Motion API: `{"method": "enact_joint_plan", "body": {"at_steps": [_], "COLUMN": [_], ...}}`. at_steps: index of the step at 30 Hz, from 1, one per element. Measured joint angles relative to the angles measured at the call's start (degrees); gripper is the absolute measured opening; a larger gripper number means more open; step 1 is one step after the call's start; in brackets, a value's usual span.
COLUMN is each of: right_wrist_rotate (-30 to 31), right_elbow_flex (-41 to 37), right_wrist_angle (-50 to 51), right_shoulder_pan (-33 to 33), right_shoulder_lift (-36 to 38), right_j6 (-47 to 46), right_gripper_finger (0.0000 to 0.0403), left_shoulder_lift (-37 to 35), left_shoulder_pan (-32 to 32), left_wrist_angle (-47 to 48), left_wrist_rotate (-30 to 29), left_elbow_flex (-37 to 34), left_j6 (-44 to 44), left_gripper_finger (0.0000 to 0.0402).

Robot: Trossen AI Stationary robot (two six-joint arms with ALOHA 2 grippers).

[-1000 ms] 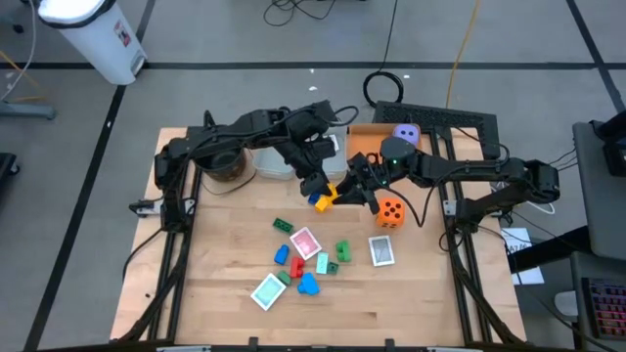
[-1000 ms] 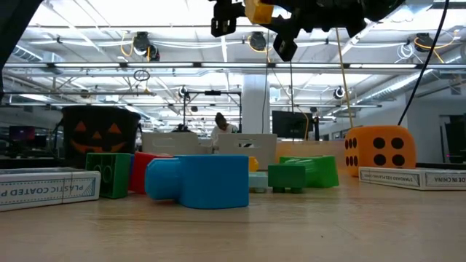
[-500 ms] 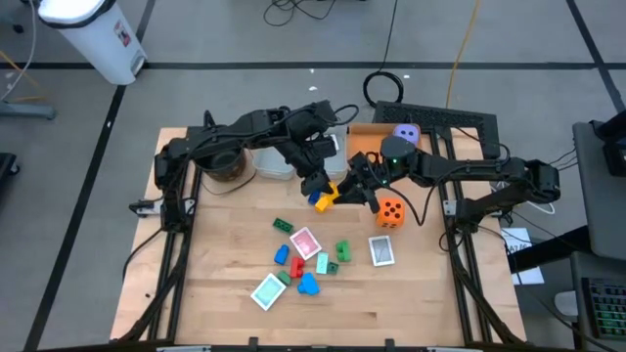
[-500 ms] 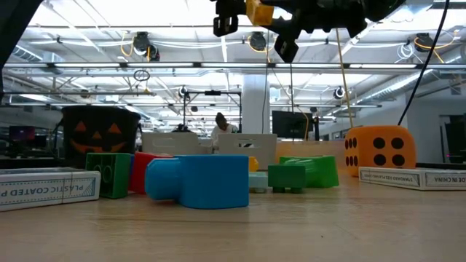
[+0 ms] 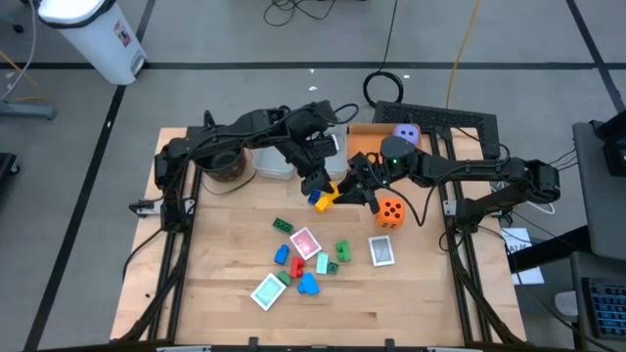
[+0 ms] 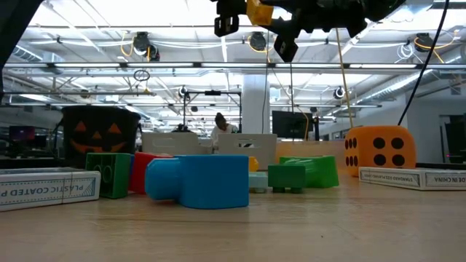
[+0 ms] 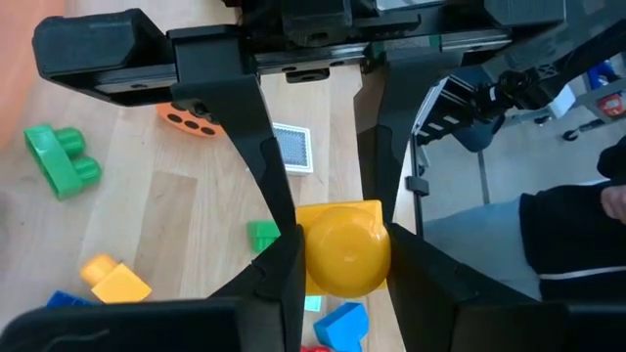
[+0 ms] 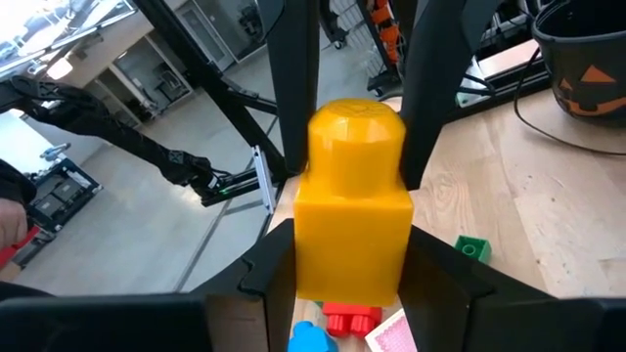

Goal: Pick & Place Toys
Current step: Put the yellow game piece into the left gray bin

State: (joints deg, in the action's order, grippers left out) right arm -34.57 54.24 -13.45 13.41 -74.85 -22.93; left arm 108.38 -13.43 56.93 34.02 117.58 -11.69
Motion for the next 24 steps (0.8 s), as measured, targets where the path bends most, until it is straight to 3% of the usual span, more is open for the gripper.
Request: {"method": "enact_joint_plan", "body": {"at_steps": [11,24], "right_wrist_rotate": [-0.05,1.29], "right_elbow_flex": [0.0,0.0], "right_wrist_angle": [-0.18,0.0], "right_shoulder_pan": [-0.02,0.94], "right_shoulder_lift": [-0.06,-0.09], "right_j6": [-1.23,-1.93], "right_gripper_finger": [0.017,0.0235], "left_shoulder_lift": [0.0,0.0], "left_shoulder_pan": [0.02,-0.09], "left_wrist_angle": [-0.09,1.93], "left_wrist_rotate": [0.39,-1.04], "left_elbow_flex": [0.0,0.02], "left_j6": [1.08,1.92], "left_gripper_finger": [0.0115,0.0115]}}
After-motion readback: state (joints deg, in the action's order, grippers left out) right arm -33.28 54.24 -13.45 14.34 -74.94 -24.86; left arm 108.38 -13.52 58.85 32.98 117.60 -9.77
